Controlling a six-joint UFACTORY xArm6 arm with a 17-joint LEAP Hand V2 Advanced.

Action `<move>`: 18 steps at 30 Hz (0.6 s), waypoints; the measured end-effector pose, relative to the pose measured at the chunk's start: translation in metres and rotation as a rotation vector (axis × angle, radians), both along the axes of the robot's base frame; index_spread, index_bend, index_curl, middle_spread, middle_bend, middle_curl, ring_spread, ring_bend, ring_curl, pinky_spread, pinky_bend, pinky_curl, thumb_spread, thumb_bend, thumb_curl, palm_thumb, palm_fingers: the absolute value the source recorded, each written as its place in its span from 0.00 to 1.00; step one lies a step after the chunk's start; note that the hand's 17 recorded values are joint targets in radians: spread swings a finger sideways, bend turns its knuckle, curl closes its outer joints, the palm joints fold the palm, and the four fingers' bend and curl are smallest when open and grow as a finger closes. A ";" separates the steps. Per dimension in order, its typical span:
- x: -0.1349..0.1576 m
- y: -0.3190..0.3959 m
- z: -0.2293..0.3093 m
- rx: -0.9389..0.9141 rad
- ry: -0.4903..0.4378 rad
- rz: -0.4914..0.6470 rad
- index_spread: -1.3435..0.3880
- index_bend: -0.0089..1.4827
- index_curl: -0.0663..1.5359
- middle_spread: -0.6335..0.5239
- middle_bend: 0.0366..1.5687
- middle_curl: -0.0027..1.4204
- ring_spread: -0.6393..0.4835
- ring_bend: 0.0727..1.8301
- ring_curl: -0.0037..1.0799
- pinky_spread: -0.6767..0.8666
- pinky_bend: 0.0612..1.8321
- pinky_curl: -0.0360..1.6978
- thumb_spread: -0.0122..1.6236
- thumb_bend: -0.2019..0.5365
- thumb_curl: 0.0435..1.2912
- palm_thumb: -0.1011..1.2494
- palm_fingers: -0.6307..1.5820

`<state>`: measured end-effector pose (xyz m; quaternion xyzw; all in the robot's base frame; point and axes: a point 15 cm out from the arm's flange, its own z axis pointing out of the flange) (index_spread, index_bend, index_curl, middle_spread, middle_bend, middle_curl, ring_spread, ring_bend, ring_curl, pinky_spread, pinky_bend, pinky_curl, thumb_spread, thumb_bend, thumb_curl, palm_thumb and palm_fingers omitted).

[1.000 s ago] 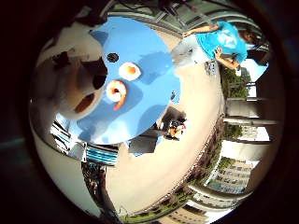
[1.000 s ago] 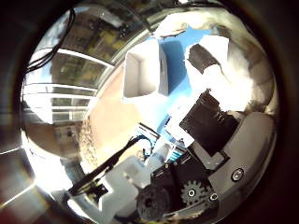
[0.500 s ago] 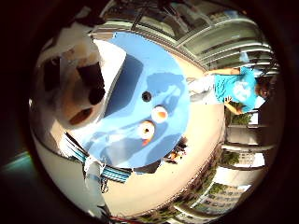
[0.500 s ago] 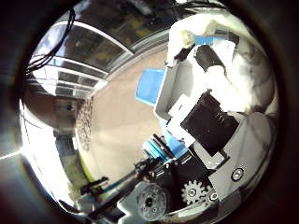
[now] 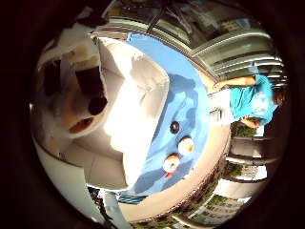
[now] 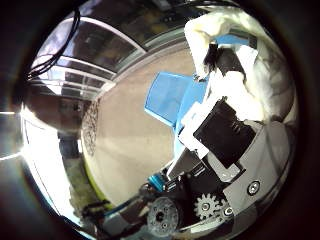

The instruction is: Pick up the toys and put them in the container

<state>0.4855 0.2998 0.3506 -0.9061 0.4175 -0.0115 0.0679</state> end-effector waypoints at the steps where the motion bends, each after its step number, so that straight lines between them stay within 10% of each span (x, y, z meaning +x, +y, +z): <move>1: 0.000 -0.001 0.000 -0.001 0.001 -0.001 0.24 0.56 0.71 0.35 0.85 0.77 0.48 0.88 0.78 0.50 0.93 0.47 0.66 0.18 0.58 0.70 0.58; 4: -0.005 -0.005 -0.005 -0.017 0.029 -0.002 0.29 0.48 0.69 0.38 0.76 0.69 0.53 0.81 0.70 0.53 0.89 0.45 0.67 0.19 0.52 0.63 0.57; 11: -0.018 -0.021 -0.020 -0.066 0.115 0.000 0.48 0.23 0.57 0.48 0.36 0.46 0.71 0.53 0.49 0.65 0.72 0.38 0.70 0.21 0.41 0.54 0.20; 18: -0.019 -0.027 -0.017 -0.067 0.119 0.005 0.56 0.10 0.45 0.55 0.18 0.34 0.79 0.34 0.34 0.70 0.56 0.29 0.71 0.22 0.34 0.49 0.21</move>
